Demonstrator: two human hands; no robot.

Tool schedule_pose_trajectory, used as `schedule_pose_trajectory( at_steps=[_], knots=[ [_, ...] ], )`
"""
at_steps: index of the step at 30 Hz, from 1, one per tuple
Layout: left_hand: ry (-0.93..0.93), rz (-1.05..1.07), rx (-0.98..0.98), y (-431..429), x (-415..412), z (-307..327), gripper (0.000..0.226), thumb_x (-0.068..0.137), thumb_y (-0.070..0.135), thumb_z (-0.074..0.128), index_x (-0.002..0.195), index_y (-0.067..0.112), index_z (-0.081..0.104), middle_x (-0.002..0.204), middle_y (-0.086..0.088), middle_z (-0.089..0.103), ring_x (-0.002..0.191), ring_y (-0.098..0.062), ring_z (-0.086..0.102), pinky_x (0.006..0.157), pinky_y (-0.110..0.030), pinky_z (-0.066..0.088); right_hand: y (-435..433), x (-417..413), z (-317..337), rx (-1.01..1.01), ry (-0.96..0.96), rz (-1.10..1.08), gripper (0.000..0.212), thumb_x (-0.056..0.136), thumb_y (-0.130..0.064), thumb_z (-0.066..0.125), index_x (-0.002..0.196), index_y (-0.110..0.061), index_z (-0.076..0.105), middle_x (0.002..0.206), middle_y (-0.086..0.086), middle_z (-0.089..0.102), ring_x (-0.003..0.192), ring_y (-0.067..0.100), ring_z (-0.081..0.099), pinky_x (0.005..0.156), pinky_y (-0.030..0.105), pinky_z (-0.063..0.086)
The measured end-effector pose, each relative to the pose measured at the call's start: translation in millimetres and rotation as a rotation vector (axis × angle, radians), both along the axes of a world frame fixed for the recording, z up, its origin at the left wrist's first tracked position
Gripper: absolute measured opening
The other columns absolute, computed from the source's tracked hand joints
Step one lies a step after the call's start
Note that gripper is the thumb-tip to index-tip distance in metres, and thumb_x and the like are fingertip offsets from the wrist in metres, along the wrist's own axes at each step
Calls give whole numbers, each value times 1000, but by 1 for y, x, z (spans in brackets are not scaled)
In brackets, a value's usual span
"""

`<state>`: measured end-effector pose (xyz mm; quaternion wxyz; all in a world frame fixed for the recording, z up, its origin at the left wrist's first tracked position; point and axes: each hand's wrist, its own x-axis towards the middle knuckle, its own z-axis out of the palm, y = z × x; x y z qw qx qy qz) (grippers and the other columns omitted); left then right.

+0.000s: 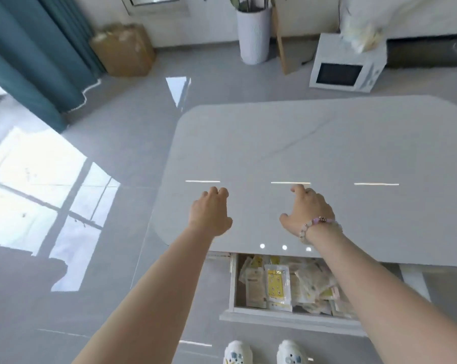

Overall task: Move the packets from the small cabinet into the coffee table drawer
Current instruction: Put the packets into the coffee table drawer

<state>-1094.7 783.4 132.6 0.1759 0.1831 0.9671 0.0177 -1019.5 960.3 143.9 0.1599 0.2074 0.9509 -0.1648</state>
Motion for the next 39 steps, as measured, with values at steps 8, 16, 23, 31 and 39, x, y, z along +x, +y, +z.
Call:
schedule_pose_trajectory(
  at_steps=[8, 16, 23, 31, 39],
  knots=[
    [329, 224, 77, -60, -32, 179, 57, 85, 33, 61, 136, 19, 40, 126, -1, 49, 118, -22, 46, 89, -30, 38, -59, -68, 186, 328, 303, 417, 54, 87, -32, 54, 134, -15, 35, 133, 5, 43, 124, 23, 40, 92, 33, 38],
    [526, 465, -15, -172, 10, 264, 59, 84, 41, 63, 134, 17, 42, 127, -2, 52, 121, -23, 43, 99, -34, 32, -159, -79, 272, 342, 513, 668, 52, 86, -37, 53, 131, -16, 37, 130, 7, 44, 121, 24, 42, 90, 34, 38],
    [567, 716, -58, -286, 84, 303, 64, 82, 46, 64, 136, 21, 39, 134, -3, 48, 126, -24, 40, 101, -36, 32, -292, -42, 303, 317, 648, 980, 58, 87, -44, 52, 136, -15, 38, 136, 8, 42, 124, 24, 41, 94, 36, 37],
    [589, 1044, -85, -426, 207, 340, 67, 81, 50, 65, 136, 22, 39, 134, -3, 48, 124, -24, 43, 99, -38, 38, -451, 35, 329, 233, 751, 1260, 57, 86, -44, 53, 132, -15, 37, 132, 6, 45, 124, 23, 41, 95, 36, 37],
    [587, 1307, -208, -531, 345, 346, 60, 80, 43, 64, 131, 18, 44, 130, -3, 51, 119, -23, 48, 95, -36, 40, -602, 142, 332, 75, 778, 1505, 55, 83, -38, 58, 129, -15, 40, 130, 7, 47, 123, 24, 42, 95, 36, 37]
  ],
)
